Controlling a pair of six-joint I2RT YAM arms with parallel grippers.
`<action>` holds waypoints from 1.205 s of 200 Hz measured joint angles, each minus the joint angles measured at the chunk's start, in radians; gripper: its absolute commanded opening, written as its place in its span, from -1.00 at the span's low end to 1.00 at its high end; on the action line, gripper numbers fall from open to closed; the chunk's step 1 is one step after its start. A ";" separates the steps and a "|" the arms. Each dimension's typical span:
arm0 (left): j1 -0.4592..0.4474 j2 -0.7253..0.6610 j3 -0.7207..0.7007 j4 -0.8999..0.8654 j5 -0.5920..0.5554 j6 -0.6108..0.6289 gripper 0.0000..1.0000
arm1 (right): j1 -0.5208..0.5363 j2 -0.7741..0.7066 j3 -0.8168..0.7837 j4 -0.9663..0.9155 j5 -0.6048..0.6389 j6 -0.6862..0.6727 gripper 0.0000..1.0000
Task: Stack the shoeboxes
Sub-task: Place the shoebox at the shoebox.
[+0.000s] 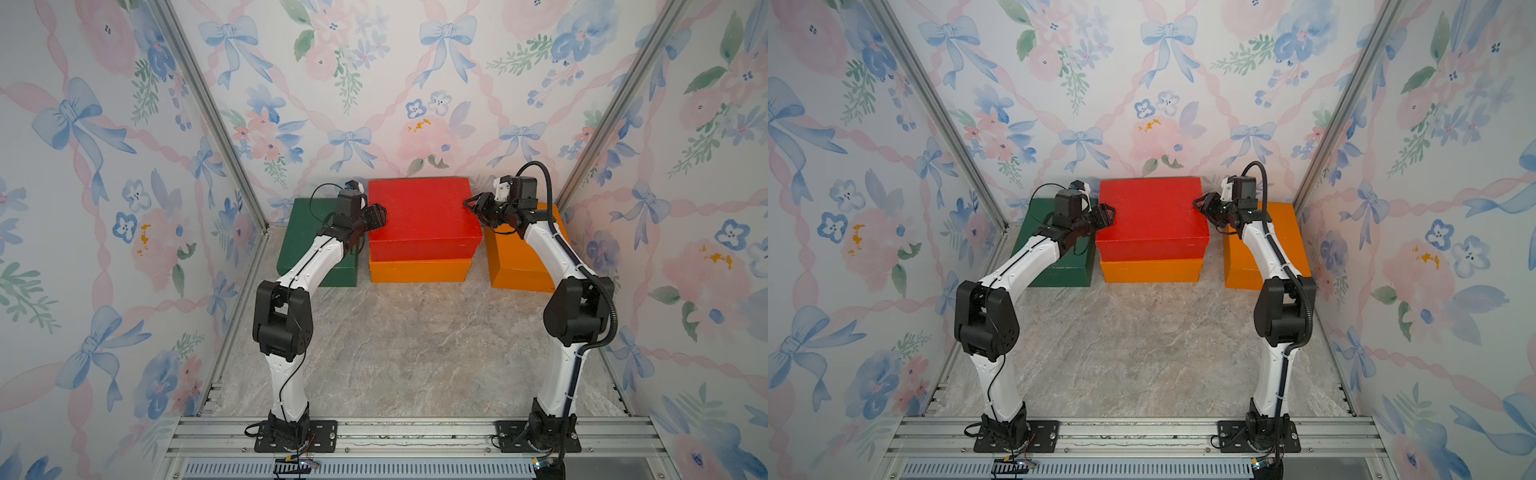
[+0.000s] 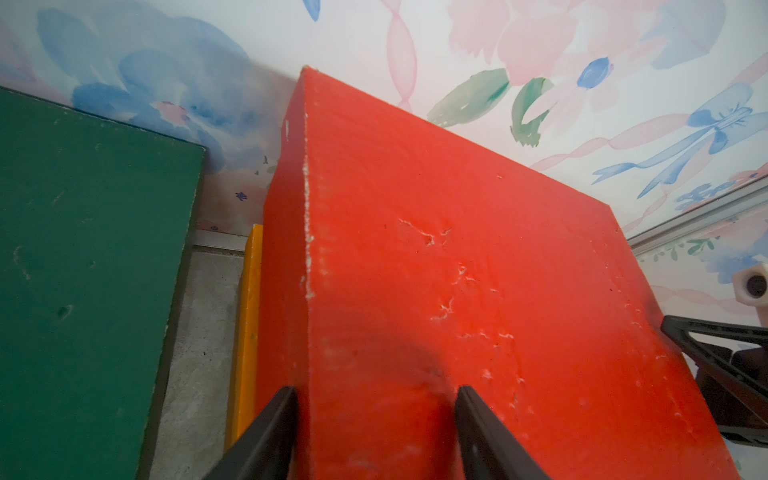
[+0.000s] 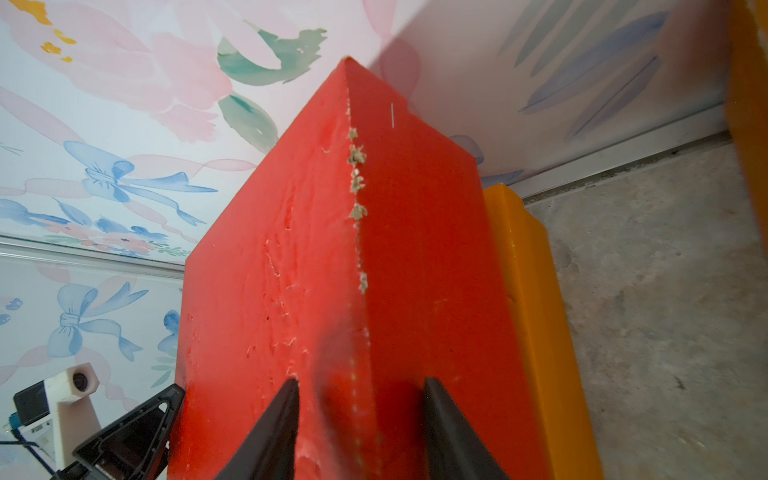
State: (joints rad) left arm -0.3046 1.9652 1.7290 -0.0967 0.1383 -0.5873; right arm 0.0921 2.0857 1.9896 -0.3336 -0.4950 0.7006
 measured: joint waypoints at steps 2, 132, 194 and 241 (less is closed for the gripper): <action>0.000 0.000 0.000 0.000 0.001 0.000 0.27 | 0.000 0.000 0.000 0.001 0.000 0.000 -0.04; 0.016 0.012 0.003 0.014 0.040 0.000 0.45 | 0.000 0.013 -0.026 0.056 -0.008 0.027 -0.05; 0.024 0.022 0.013 0.016 0.054 0.000 0.59 | 0.000 0.013 -0.064 0.108 -0.026 0.041 -0.05; 0.025 0.023 0.014 0.022 0.053 0.000 0.77 | 0.000 0.013 -0.082 0.129 -0.044 0.055 -0.05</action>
State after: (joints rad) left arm -0.2798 1.9881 1.7428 -0.0750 0.1917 -0.5873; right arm 0.0917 2.0987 1.9072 -0.2043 -0.5392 0.7559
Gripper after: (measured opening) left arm 0.870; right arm 0.475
